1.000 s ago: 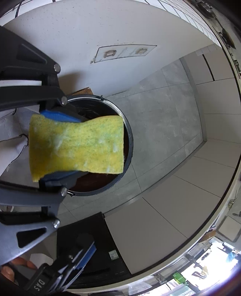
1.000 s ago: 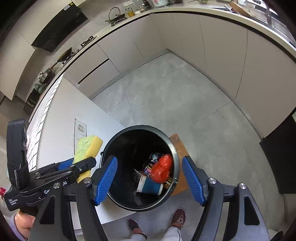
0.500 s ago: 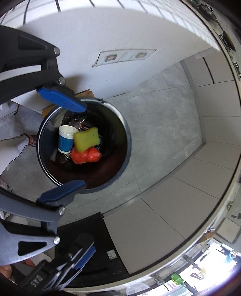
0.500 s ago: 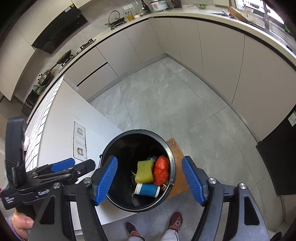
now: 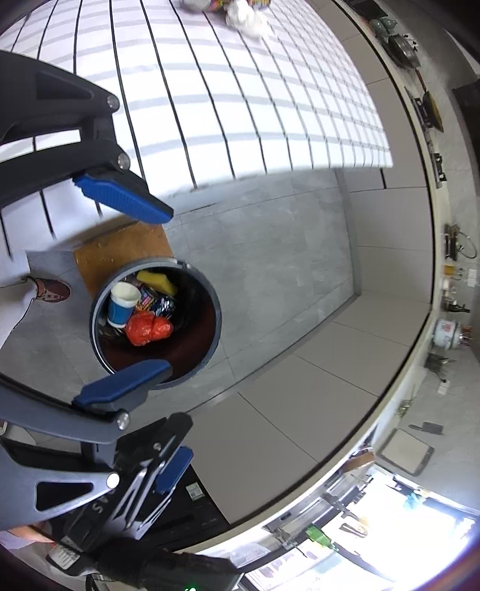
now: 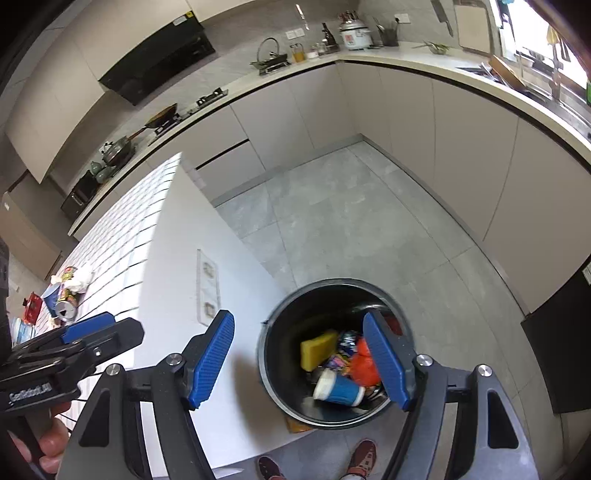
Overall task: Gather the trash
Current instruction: 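Move both tools back to the table toward the milk carton and spray can, then grasp the milk carton with the left gripper while the right grasps the tall spray can, then lift and carry the milk carton and spray can over the black bucket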
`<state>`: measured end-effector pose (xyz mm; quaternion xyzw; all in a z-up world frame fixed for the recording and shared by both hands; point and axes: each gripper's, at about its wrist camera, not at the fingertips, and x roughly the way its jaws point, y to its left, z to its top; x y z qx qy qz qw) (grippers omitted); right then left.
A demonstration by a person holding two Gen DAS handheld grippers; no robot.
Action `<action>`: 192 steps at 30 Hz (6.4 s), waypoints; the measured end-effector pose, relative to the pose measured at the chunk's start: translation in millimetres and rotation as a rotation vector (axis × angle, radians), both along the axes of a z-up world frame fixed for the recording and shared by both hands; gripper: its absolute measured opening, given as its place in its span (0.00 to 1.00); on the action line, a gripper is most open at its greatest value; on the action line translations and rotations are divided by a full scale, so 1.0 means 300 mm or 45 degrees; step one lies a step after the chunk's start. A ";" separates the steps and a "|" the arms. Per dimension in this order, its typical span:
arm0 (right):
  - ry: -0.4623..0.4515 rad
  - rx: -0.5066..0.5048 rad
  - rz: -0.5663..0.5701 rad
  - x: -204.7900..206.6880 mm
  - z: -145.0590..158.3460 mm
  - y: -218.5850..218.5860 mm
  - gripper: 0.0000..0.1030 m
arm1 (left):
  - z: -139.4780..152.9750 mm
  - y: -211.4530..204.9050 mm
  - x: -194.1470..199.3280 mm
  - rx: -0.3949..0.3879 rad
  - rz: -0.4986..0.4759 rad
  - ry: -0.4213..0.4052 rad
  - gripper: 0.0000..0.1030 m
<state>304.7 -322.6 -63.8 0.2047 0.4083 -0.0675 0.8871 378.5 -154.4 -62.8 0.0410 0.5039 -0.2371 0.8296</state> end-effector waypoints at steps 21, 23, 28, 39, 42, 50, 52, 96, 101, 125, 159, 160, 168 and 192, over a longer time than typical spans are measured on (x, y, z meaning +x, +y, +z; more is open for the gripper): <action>-0.163 -0.011 0.323 0.187 0.156 0.888 0.72 | 0.012 0.988 0.052 0.034 0.457 -0.070 0.75; -0.159 -0.003 0.348 0.206 0.142 0.969 0.72 | 0.003 1.059 0.061 0.042 0.499 -0.067 0.75; -0.145 -0.001 0.403 0.256 0.139 1.097 0.72 | -0.005 1.235 0.090 0.054 0.610 -0.061 0.75; -0.161 -0.016 0.578 0.411 0.150 1.180 0.72 | -0.034 1.273 0.211 0.046 0.757 -0.030 0.75; -0.167 0.023 0.612 0.458 0.141 1.173 0.72 | -0.045 1.263 0.244 0.053 0.779 -0.017 0.75; -0.167 0.050 0.641 0.517 0.121 1.143 0.72 | -0.093 1.235 0.318 0.051 0.820 0.032 0.76; -0.162 0.050 0.637 0.525 0.118 1.142 0.72 | -0.106 1.235 0.338 0.056 0.819 0.038 0.75; -0.095 -0.019 0.656 0.709 0.060 1.438 0.72 | -0.129 1.540 0.284 -0.042 0.774 0.132 0.77; -0.074 -0.044 0.705 0.735 0.034 1.475 0.72 | -0.148 1.518 0.309 -0.040 0.748 0.130 0.76; 0.038 -0.020 0.759 0.617 -0.039 1.443 0.54 | -0.147 1.504 0.292 -0.049 0.706 0.125 0.72; 0.019 0.019 0.712 0.683 -0.042 1.472 0.54 | -0.118 1.491 0.266 -0.061 0.667 0.012 0.63; 0.014 0.019 0.711 0.678 -0.037 1.468 0.53 | -0.113 1.486 0.261 -0.062 0.665 0.007 0.63; -0.029 0.050 0.702 0.627 0.001 1.423 0.53 | -0.076 1.453 0.216 -0.062 0.654 -0.034 0.63; -0.135 0.058 0.347 0.259 0.118 0.923 0.53 | 0.001 0.956 0.104 -0.179 0.259 -0.091 0.63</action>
